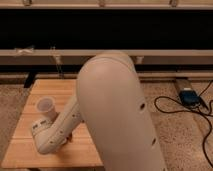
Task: Place the white sponge in the ceramic bowl
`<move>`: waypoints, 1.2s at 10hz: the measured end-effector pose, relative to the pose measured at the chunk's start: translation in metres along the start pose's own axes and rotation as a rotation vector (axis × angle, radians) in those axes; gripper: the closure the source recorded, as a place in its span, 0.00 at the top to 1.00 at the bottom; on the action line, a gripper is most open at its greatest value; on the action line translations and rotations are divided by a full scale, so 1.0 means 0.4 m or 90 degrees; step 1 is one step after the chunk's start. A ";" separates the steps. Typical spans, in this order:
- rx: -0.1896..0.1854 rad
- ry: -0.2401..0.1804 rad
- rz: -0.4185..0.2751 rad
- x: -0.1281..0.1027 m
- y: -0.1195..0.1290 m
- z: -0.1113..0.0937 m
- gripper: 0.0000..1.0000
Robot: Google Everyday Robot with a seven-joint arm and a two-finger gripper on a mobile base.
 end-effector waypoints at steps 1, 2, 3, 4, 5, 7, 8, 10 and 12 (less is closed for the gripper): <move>-0.001 -0.005 0.004 0.001 0.003 -0.027 0.06; 0.000 -0.010 0.006 0.002 0.001 -0.059 0.06; 0.002 -0.017 0.009 0.003 -0.006 -0.100 0.06; 0.007 -0.024 0.013 0.006 -0.016 -0.139 0.06; 0.014 -0.029 0.017 0.010 -0.032 -0.177 0.06; 0.037 -0.034 0.031 0.030 -0.088 -0.235 0.06; 0.053 -0.028 0.043 0.055 -0.138 -0.244 0.06; 0.073 -0.019 0.062 0.092 -0.221 -0.250 0.06; 0.089 -0.005 0.089 0.140 -0.317 -0.243 0.06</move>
